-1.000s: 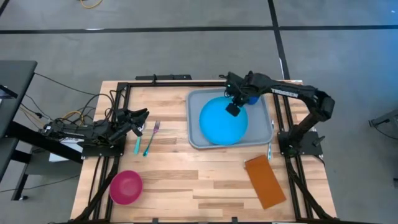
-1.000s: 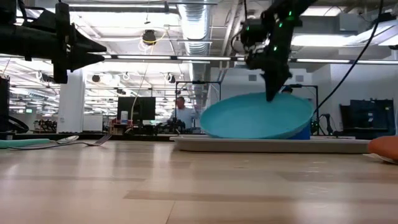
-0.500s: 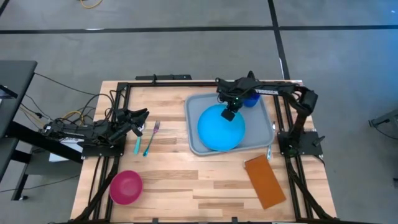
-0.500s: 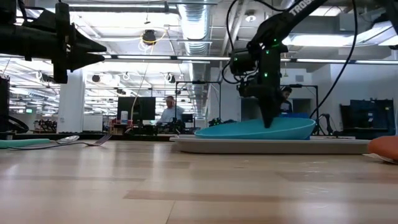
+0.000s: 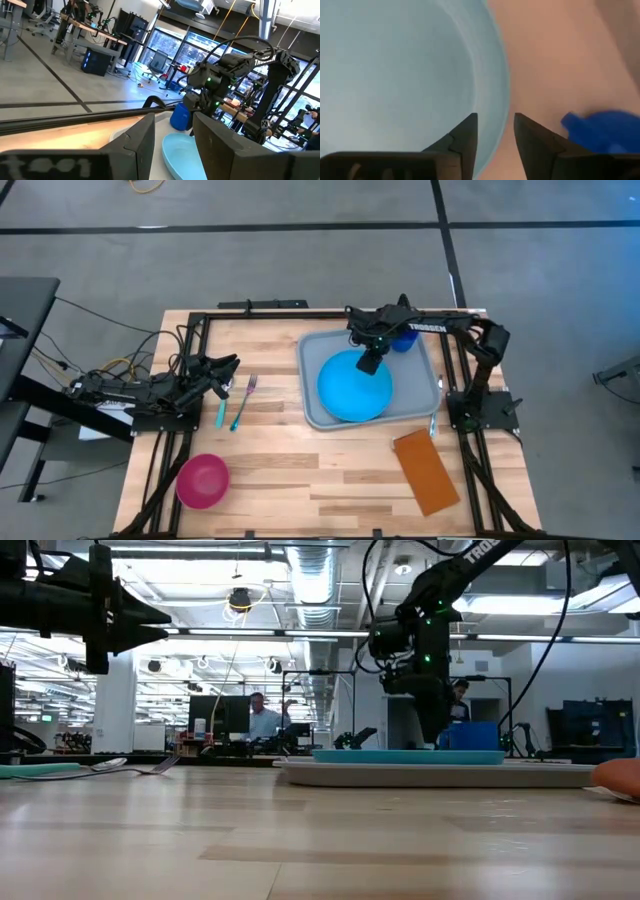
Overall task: Set up tray
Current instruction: Put the red bowl on the light blue plate
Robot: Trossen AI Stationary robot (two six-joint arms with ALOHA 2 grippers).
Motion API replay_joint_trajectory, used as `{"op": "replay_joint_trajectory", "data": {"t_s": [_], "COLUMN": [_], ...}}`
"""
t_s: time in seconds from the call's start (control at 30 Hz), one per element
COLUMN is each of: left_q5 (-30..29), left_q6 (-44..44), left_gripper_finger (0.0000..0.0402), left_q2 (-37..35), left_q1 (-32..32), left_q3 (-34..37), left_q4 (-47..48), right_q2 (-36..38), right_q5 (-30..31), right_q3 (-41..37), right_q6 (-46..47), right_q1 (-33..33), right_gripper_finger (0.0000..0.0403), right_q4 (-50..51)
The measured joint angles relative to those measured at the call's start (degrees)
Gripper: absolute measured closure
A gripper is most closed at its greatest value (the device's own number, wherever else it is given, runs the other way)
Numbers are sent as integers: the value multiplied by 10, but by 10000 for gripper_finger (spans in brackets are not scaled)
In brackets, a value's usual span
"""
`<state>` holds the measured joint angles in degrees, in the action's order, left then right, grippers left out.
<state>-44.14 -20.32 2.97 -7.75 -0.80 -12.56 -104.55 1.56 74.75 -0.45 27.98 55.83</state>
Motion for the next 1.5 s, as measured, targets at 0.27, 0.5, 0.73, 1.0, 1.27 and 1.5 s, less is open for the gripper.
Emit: {"op": "replay_joint_trajectory", "data": {"t_s": [0.27, 0.5, 0.73, 1.0, 1.27, 1.5], "left_q5": [-1, 17, 173, 260, 216, 353], "left_q6": [0, 1, 84, 161, 209, -29], "left_gripper_finger": [278, 278, 278, 278, 278, 278], "left_q2": [0, 0, 3, 84, 307, 487], "left_q1": [0, 0, -1, -1, -2, -40], "left_q3": [0, 0, -32, -260, -571, -685], "left_q4": [0, 4, -62, 85, 528, 837], "right_q2": [1, 1, 1, 1, 1, 1], "right_q5": [-14, -59, -42, -40, 3, 2], "right_q3": [92, 178, 224, 258, 260, 260], "right_q6": [19, 47, -6, -48, -87, -137], "right_q1": [-42, -122, -183, -198, -175, -147], "right_gripper_finger": [251, 235, 234, 239, 239, 239], "right_q4": [52, 39, 38, 73, 103, 104]}}
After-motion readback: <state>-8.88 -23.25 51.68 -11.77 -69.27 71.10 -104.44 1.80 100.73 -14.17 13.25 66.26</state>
